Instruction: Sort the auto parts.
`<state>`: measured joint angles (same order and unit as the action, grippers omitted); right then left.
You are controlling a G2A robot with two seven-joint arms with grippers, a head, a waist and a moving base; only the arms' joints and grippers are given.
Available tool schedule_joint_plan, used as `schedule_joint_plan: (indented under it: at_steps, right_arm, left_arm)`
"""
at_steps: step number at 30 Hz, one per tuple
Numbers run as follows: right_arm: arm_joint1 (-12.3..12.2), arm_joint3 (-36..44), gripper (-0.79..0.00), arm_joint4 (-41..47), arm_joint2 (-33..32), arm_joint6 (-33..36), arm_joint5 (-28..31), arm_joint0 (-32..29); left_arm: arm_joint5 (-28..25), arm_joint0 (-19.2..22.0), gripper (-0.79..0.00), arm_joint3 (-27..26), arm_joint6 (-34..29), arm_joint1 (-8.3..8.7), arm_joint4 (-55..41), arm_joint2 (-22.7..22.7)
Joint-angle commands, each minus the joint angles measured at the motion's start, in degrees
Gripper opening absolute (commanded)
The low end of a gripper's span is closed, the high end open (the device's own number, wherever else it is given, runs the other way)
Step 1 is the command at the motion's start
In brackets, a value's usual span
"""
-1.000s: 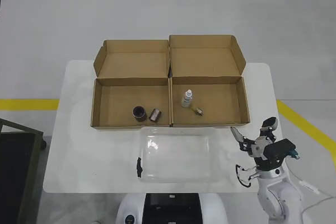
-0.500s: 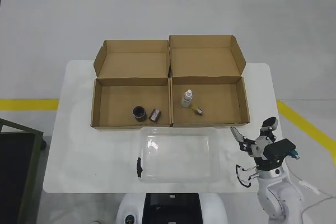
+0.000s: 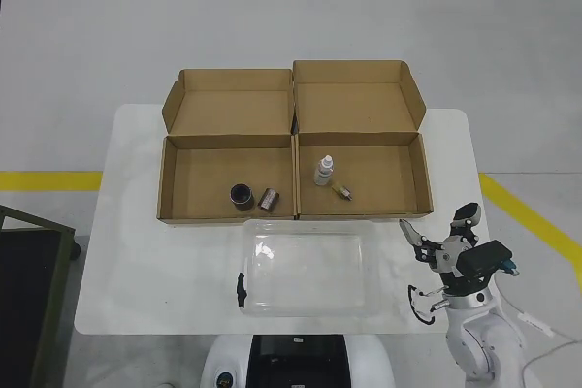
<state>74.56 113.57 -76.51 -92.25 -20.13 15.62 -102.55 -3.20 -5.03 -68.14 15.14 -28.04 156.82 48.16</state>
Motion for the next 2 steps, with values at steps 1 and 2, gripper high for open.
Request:
schedule_joint_plan:
  at_steps: [1, 2]
  right_arm:
    - [0.0, 0.0, -0.001, 0.0, 0.0, 0.0, 0.0, 0.0]
    - [0.0, 0.0, -0.001, 0.0, 0.0, 0.0, 0.0, 0.0]
  left_arm:
    - [0.0, 0.0, 0.000, 0.0, 0.0, 0.00, 0.0, 0.0]
    - [0.0, 0.0, 0.000, 0.0, 0.0, 0.00, 0.0, 0.0]
